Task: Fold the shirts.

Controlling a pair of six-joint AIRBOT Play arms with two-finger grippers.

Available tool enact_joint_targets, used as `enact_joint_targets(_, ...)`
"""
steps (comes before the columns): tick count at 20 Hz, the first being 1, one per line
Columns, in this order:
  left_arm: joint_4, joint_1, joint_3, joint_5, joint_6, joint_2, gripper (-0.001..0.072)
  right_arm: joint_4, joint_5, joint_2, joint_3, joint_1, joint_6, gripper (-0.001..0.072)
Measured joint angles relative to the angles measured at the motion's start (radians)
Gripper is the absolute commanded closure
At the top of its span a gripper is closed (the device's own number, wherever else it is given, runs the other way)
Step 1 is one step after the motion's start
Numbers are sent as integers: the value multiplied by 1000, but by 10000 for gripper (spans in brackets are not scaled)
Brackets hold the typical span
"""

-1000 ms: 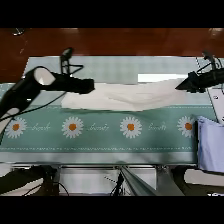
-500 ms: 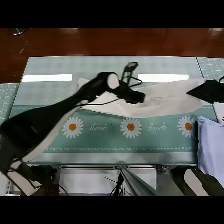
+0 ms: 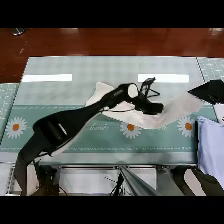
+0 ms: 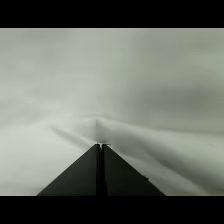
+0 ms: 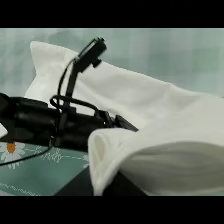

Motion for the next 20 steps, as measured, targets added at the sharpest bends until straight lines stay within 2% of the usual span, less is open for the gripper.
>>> enact_joint_targets(6, -9, 340, 21, -134, -2, 132, 685, 37, -39, -12, 3, 89, 2, 684)
enact_joint_targets(12, 108, 650, 24, -268, 47, 471, 684, 85, -190, -210, 108, 422, 8, 684)
enact_joint_targets(17, 267, 732, -16, -388, 112, 811, 684, 91, -297, -539, 306, 686, 11, 684)
enact_joint_targets(20, 359, 745, -176, -429, 120, 1041, 684, 91, -335, -731, 431, 778, 12, 684)
